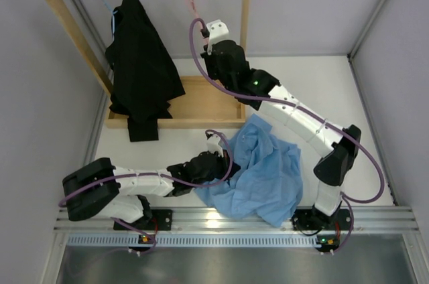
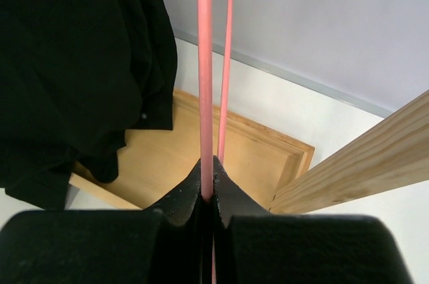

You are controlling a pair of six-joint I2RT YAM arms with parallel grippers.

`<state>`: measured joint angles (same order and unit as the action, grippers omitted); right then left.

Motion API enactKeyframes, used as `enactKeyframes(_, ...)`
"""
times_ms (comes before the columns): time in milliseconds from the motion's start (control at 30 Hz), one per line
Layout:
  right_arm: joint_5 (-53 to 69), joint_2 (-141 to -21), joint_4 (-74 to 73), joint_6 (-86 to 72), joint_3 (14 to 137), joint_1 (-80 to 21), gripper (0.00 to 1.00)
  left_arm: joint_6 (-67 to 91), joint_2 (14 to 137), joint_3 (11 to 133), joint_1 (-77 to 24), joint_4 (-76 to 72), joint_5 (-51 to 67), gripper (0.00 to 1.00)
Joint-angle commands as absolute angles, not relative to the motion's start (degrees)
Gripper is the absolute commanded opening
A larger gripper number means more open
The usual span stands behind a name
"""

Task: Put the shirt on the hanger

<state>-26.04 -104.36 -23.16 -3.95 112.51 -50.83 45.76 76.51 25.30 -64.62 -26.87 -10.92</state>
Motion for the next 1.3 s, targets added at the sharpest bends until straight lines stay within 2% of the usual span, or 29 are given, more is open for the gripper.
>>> enactKeyframes(0, -25.49, -99.67, -18.81, -2.64, 112.76, -50.54, 0.0, 45.88, 75.67, 26.37, -64.78, -29.27, -10.81, 0.0)
enactKeyframes(333, -26.37, -96.86, -18.46, -0.88, 112.85, -50.54, 0.0, 46.23, 76.11, 26.28, -64.78, -29.71, -10.55, 0.0)
enactKeyframes(733, -18.55, -88.7, -21.88, -0.97, 109.52, -50.54, 0.0, 46.32, 75.15, 26.19, -64.78, -28.39, -11.86, 0.0)
enactKeyframes(967, -8.19, -80.52, -31.96, -2.37, 101.79, -49.13, 0.0, 46.58, 72.07, 26.89, -64.78, -24.44, -15.46, 0.0)
enactKeyframes(1267, 0.69, -61.01, -45.16, -5.44, 84.14, -48.87, 0.0, 46.84, 64.79, 33.92, -64.6, -5.29, -26.79, 0.0)
